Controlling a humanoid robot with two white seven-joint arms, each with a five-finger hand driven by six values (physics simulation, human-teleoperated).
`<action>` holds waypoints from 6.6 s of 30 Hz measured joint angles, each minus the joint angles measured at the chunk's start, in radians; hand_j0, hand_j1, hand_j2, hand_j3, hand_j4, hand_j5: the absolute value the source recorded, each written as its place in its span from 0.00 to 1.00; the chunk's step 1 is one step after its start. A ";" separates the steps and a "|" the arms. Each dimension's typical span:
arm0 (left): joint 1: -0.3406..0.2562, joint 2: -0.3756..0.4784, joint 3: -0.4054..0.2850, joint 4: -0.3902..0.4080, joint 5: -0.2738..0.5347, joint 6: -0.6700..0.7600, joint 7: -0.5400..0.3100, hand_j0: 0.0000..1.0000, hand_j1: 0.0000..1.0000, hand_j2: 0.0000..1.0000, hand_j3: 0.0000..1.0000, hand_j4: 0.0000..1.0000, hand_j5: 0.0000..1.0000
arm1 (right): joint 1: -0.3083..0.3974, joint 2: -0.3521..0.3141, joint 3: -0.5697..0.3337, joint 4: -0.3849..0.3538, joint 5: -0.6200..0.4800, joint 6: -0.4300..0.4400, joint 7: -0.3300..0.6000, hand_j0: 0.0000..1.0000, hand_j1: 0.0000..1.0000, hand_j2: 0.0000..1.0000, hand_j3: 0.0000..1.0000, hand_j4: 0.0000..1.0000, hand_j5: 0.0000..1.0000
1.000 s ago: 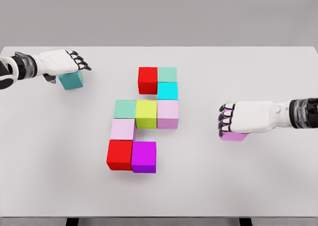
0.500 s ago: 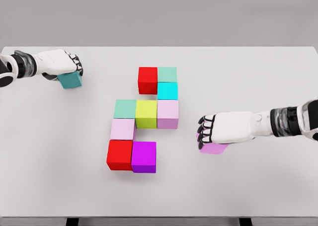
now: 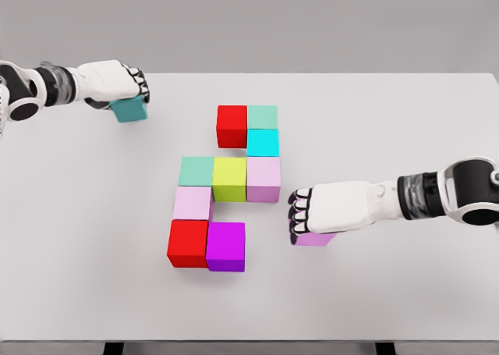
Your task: Assemble the squares on the desktop into the number 2
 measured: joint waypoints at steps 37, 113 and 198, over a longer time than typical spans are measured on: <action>0.048 0.020 -0.005 -0.282 0.062 0.000 0.001 0.70 0.70 0.70 0.70 0.70 0.70 | -0.003 -0.210 -0.194 0.062 -0.197 0.000 -0.004 1.00 1.00 1.00 1.00 1.00 1.00; 0.222 0.350 0.002 -0.488 0.341 0.000 -0.001 1.00 1.00 1.00 1.00 1.00 1.00 | 0.031 -0.103 -0.033 0.002 0.125 0.000 0.004 1.00 1.00 1.00 1.00 1.00 1.00; 0.173 0.159 0.002 -0.244 0.329 0.000 -0.028 1.00 1.00 1.00 1.00 1.00 1.00 | -0.230 -0.194 0.271 0.004 0.035 0.001 -0.103 1.00 1.00 1.00 1.00 1.00 1.00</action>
